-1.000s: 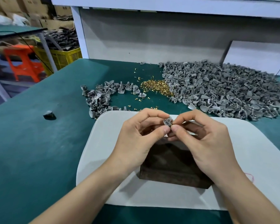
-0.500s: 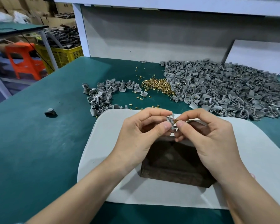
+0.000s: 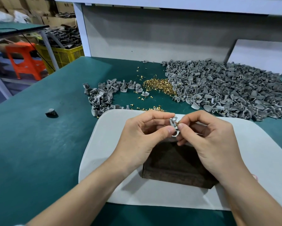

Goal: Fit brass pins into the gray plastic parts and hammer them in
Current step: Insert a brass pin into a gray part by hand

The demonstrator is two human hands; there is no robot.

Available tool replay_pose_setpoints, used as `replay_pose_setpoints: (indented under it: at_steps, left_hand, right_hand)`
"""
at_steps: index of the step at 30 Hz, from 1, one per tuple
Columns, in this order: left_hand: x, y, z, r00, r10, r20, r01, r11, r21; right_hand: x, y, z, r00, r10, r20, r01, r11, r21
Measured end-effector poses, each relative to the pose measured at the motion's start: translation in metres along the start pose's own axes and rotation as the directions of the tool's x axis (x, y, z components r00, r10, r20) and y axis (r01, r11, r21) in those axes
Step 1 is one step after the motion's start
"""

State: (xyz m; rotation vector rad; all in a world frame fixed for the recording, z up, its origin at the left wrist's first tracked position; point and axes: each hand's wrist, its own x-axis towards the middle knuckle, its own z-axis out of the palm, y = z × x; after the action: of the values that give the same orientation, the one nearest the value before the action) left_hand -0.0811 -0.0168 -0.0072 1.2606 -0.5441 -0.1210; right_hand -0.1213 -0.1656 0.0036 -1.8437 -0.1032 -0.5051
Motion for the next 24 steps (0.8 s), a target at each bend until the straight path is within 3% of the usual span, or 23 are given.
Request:
replay_pose_setpoints:
  at_steps: [7,24]
  left_hand:
    - [0.0003,0.0011,0.0007,1.000,0.013,0.000,-0.013,0.998,0.057]
    - [-0.0002,0.0020,-0.0005,1.000,0.020,0.006,-0.021,0.990,0.139]
  right_hand:
    - [0.0030,-0.0015,-0.0009,0.995,0.095,0.036,-0.100,0.977,0.188]
    - [0.0023,-0.0033,-0.0001,0.995,0.093,0.040,-0.098,0.984,0.152]
